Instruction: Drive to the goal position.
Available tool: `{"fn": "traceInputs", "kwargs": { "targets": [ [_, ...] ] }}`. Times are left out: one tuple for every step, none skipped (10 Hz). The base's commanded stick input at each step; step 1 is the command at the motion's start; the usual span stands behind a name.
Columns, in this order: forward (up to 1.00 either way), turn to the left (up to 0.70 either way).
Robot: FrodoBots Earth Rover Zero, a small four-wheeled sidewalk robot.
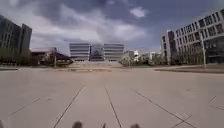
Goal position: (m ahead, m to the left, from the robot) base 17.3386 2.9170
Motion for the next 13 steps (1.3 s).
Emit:
{"fn": "traceInputs", "kwargs": {
  "targets": [
    [0.7, -0.01],
    [0.7, -0.01],
    [0.7, -0.01],
    [0.7, -0.01],
    [0.7, -0.01],
    [0.7, -0.01],
    [0.7, -0.01],
    [0.7, -0.03],
    [0.7, -0.28],
    [0.7, -0.01],
    [0.7, -0.01],
    [0.7, -0.01],
    [0.7, -0.01]
  ]
}}
